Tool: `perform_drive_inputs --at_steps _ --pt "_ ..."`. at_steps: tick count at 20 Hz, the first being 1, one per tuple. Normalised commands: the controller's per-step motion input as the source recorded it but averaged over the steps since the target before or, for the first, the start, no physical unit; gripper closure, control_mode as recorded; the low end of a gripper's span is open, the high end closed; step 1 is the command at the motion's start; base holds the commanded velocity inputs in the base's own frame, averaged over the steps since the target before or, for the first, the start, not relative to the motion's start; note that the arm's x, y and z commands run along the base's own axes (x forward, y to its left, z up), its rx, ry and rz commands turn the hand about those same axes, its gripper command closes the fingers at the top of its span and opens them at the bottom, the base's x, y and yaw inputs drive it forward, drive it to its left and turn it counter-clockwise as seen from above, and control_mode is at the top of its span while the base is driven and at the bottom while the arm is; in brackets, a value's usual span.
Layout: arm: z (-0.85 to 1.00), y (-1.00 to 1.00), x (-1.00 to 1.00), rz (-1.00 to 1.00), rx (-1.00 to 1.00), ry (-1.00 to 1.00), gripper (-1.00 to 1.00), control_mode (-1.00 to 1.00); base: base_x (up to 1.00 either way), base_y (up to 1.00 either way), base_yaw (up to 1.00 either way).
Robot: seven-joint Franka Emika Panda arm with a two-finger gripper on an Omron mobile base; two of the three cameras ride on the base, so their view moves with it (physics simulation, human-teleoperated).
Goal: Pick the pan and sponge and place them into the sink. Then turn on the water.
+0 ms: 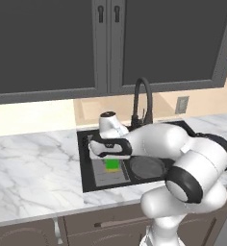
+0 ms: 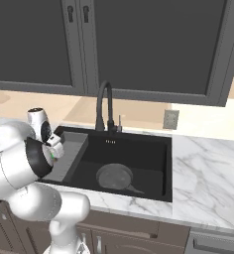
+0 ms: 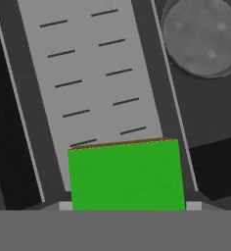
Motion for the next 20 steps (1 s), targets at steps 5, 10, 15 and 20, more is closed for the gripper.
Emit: perform_drive_inputs --at_steps 5,10,15,20 --pt "0.01 -0.76 -0.06 0.0 0.0 -0.01 1.0 -1.0 0.0 0.0 0.0" --pt "0.0 -0.72 -0.01 0.0 0.0 0.0 1.0 -1.0 0.0 0.0 0.0" --pt "0.0 -0.67 0.0 0.0 0.0 0.0 1.0 -1.0 0.0 0.0 0.0" --pt "0.0 -0.65 0.01 0.0 0.0 0.0 1.0 -1.0 0.0 0.0 0.0"
